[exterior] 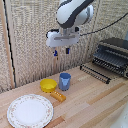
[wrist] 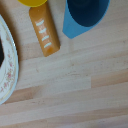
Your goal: Carefully approach the cobalt cup with your gripper. Make sure to hold the cobalt cup delicately with your gripper. Carefully elevate the cobalt cup, moving it off the surface. Position the cobalt cup to hover above the alabaster dining ware. Gently lower the cobalt cup onto the alabaster dining ware. Gradually release your hold on the cobalt cup.
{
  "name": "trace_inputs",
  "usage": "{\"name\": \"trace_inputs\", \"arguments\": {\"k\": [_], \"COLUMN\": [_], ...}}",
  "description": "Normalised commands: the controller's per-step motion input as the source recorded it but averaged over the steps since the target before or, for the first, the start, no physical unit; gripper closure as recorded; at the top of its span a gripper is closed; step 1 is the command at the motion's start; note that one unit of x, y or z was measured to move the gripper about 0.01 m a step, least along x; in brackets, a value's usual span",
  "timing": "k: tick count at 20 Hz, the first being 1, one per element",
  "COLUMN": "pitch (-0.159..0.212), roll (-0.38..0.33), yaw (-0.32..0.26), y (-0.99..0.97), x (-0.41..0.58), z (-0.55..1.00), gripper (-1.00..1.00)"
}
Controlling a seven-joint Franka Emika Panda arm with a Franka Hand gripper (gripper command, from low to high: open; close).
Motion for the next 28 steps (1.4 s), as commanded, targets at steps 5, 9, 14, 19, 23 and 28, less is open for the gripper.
{"name": "trace_inputs", "arguments": {"k": [5,9,14,19,23,28], "pitch": [0.016,0.028,0.040,0.091,0.067,0.050], "roll": [0.020,0.084,0.051,-0.044,-0.071,-0.054], "yaw": [-0.107,-0.065,-0.012,0.000,0.000,0.000], "y": [-0.55,-0.84,-0.54,0.04,0.03,0.00], "x": [0.107,0.036,0.000,-0.003,0.033,0.082], "z": [0.00,0.00,-0.05,-0.34,-0.48,-0.49], "gripper": [-1.00,-1.00,-1.00,-1.00,-1.00,-1.00]}}
